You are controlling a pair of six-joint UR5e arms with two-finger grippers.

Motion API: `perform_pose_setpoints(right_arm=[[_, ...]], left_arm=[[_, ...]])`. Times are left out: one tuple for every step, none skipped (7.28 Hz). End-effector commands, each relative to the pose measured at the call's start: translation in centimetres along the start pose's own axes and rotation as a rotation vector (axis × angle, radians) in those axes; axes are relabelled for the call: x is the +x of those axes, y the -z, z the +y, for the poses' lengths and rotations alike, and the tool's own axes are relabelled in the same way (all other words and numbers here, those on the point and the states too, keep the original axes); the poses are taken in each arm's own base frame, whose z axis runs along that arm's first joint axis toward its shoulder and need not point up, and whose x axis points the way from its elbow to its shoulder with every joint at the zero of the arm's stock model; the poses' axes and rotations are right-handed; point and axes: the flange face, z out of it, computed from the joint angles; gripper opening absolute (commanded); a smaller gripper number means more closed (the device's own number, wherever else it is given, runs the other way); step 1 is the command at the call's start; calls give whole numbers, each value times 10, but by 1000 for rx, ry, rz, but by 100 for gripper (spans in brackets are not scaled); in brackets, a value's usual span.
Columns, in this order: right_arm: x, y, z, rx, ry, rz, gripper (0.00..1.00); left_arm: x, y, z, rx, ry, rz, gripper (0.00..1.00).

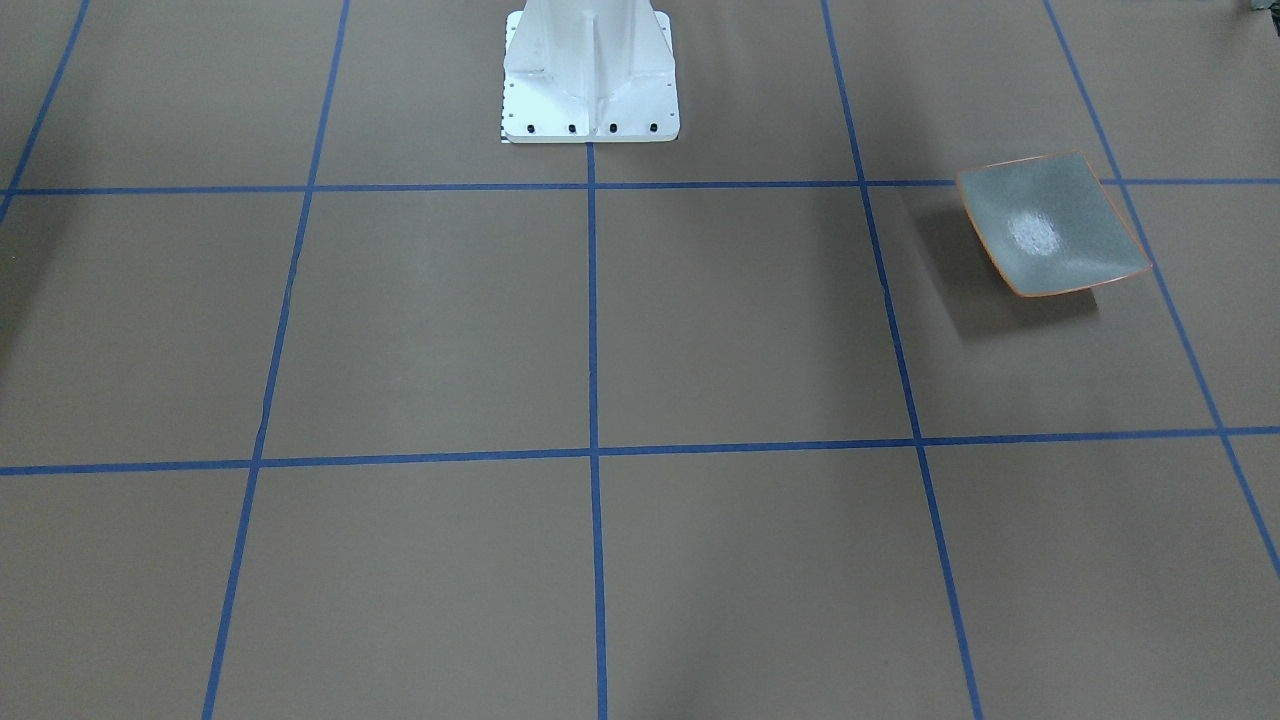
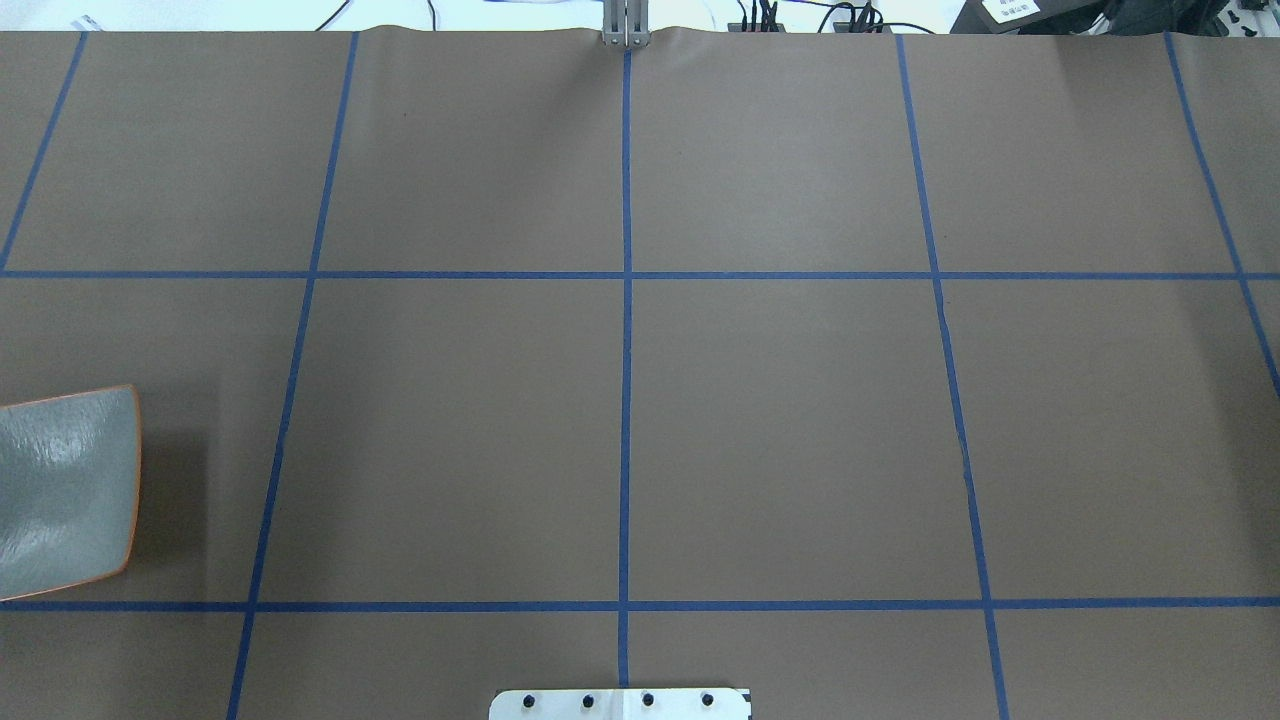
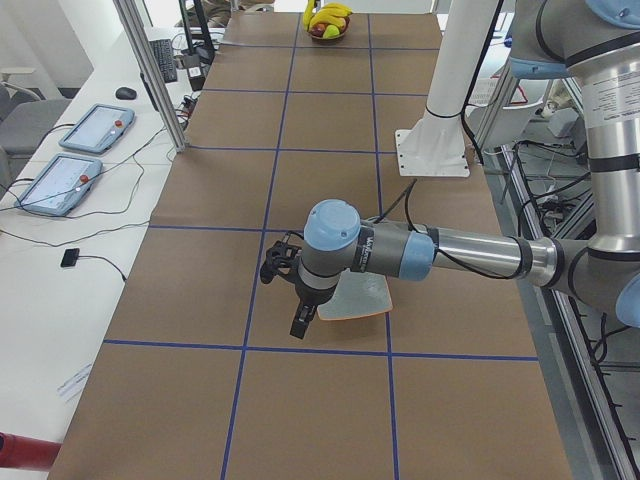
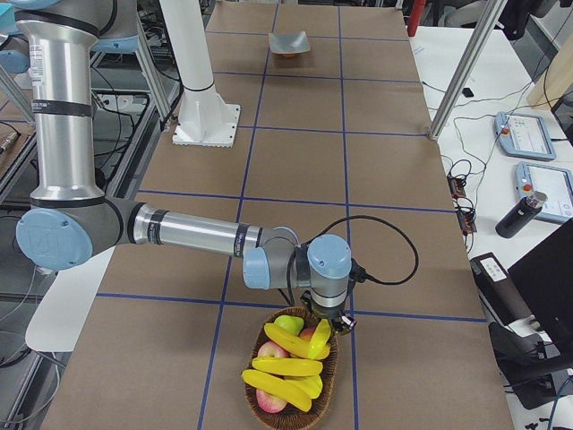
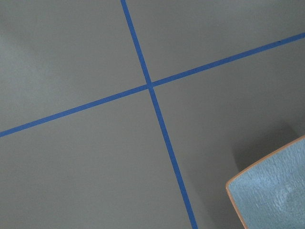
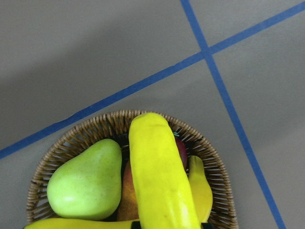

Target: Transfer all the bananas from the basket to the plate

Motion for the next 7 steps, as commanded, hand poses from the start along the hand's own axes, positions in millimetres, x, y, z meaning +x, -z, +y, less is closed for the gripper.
perform_pose_setpoints(right_arm=[[17, 26, -40, 47, -237, 36, 0], [25, 39, -60, 75, -358, 51, 0], [23, 51, -81, 102, -467, 53, 0], [12, 67, -118, 142, -562, 54, 0], [-13, 75, -158, 173, -650, 32, 0], [-48, 84, -206, 209, -726, 2, 0], [-79, 97, -257, 247, -813, -40, 0]], left_arm=[[5, 10, -19, 72, -69, -22, 100], [8, 15, -25, 126, -119, -34, 100], [14, 23, -39, 170, -161, -43, 100], [16, 27, -45, 181, -173, -42, 100], [21, 33, -53, 196, -184, -44, 100], [27, 41, -64, 221, -119, -37, 100], [36, 47, -80, 258, -21, -15, 100]])
